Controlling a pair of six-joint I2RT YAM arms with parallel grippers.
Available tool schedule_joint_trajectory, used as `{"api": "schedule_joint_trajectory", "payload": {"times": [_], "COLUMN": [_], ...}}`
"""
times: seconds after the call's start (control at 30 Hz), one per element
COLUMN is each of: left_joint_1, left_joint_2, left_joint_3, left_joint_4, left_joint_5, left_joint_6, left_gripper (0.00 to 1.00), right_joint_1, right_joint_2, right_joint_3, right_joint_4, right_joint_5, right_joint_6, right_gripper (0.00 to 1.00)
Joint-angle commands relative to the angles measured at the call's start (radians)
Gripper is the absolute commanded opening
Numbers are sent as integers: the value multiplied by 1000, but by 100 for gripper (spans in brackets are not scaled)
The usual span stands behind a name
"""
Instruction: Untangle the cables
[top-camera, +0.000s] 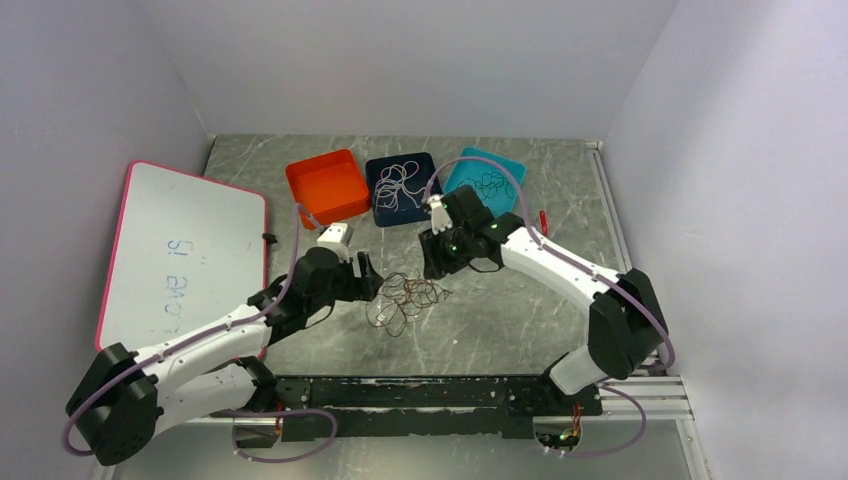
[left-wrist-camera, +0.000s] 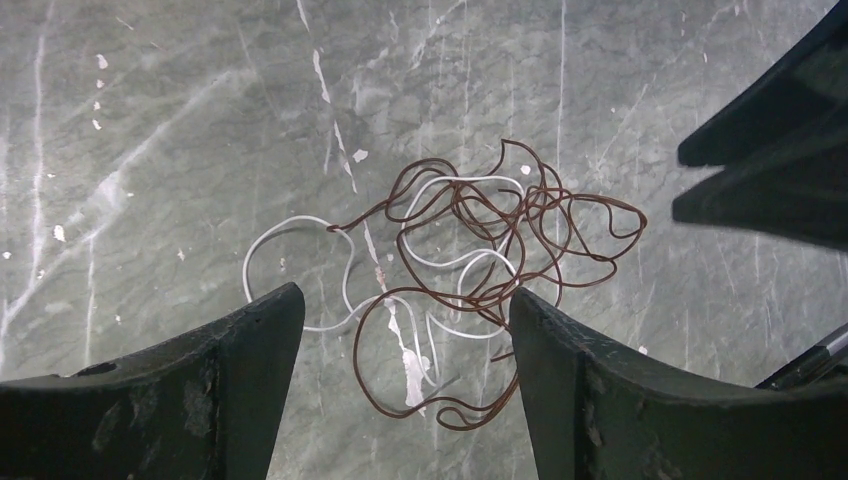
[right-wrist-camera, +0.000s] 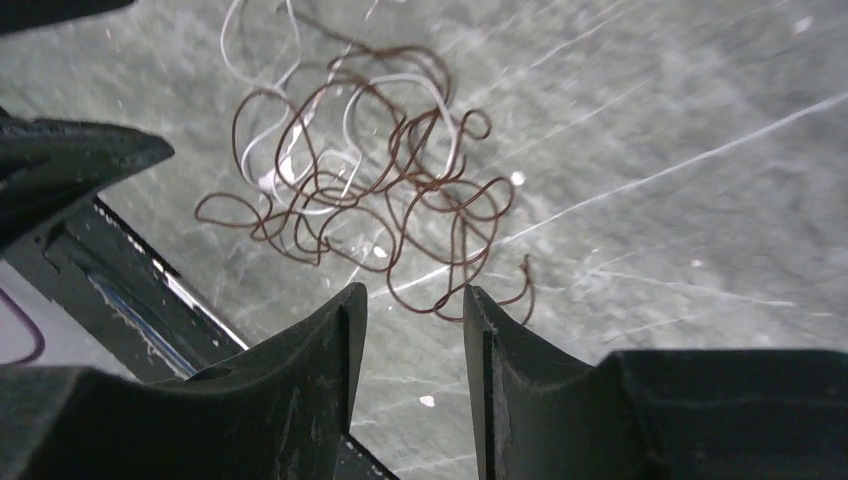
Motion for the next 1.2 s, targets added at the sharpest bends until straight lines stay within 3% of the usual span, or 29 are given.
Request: {"api": "schedule_joint_trajectory", "payload": {"times": [0.0, 0.3, 0.63, 1.17], "left_joint_1": [2, 2, 3, 3], "left_joint_2": [21, 3, 18, -35], "left_joint_3": [44, 39, 25, -9], "left_joint_4": [69, 59, 81, 164], "left_joint_5": [53, 26, 36, 93], "left_joint_6": [25, 33, 27, 64], "left_gripper": [79, 80, 77, 77], "right_joint_1": [38, 46, 48, 51], "right_joint_2": [25, 72, 125, 76], "right_joint_3": [-40, -75, -90, -147], "right_joint_4": [10, 48, 58, 126], "right_joint_5": [-13, 103, 81, 107], "right_joint_6": [-8, -11, -37, -7], "right_gripper": [43, 42, 35, 8]}}
